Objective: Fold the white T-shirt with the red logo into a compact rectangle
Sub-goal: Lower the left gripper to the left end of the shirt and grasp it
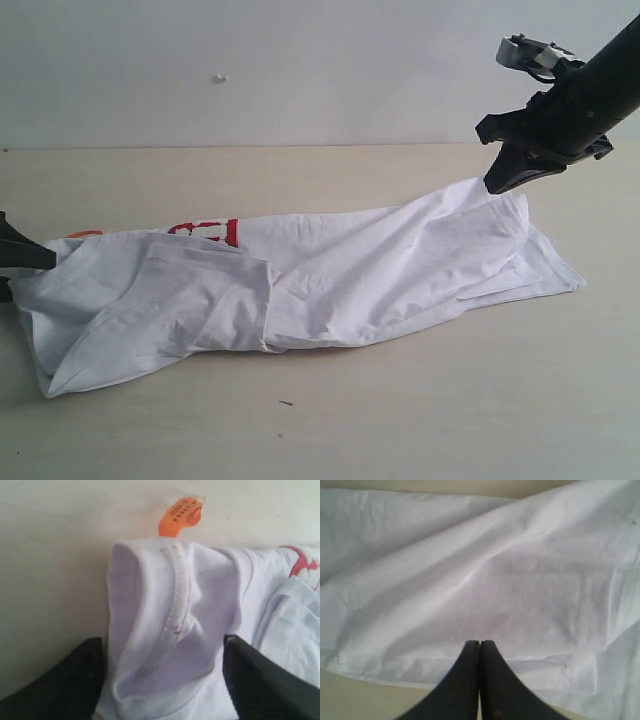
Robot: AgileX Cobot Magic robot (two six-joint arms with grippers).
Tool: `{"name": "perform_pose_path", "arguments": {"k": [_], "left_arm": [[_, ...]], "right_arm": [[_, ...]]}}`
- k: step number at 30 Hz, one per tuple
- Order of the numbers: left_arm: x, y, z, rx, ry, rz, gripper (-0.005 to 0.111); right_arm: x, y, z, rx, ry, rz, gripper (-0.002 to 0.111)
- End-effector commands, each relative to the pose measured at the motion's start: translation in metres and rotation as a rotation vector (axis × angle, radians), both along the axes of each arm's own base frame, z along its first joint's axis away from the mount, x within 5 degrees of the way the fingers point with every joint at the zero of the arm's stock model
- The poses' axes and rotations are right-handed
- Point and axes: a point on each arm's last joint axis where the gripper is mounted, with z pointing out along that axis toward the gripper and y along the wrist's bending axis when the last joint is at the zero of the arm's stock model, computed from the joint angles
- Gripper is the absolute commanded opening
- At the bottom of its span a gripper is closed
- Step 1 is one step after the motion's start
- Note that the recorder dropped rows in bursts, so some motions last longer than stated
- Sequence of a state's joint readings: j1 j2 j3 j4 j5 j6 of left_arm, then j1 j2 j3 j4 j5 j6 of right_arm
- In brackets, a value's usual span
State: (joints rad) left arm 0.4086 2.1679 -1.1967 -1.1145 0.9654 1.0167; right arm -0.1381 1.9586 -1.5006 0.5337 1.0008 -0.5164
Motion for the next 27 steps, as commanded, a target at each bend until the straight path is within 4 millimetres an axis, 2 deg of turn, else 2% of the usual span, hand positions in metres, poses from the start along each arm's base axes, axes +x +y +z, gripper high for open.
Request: {"name": "perform_pose_path", "arguments": {"k": [1,6,11,15,18,23,26,27], "left_arm": [[0.0,-0.002,-0.001,-0.003,-0.014,-0.033,0.061],[0.0,-0.009,-0.003,0.015,-0.009,-0.076,0.034],[0.0,-0.013,-0.002,0.019,-0.022,-0.11,0.0],[0.001,-0.013,0.007,0.025,-0.045,-0.109,0.0],[0.002,-0.011,0.025,0.069,-0.088,-0.113,0.0],[0.004,-0.008,0.066,0.178,-0.118,-0.139,0.0],[0.003,-0.012,0.084,0.232,-0.128,-0.123,0.0],[0.004,-0.02,0.089,0.229,-0.143,-0.133,0.0]], "right_arm": [[0.0,0.0,0.002,-0.001,-0.013,0.007,0.0],[0.0,0.0,0.002,-0.001,-0.013,0.007,0.0],[0.0,0.0,0.002,-0.001,-0.013,0.007,0.0],[0.0,0.0,0.002,-0.001,-0.013,0.007,0.0],[0.0,0.0,0.002,-0.001,-0.013,0.007,0.0],[0.001,0.0,0.003,0.007,-0.016,0.003,0.0],[0.001,0.0,0.003,0.01,-0.017,0.001,0.0],[0.001,0.001,0.003,0.014,-0.015,0.001,0.0]]}}
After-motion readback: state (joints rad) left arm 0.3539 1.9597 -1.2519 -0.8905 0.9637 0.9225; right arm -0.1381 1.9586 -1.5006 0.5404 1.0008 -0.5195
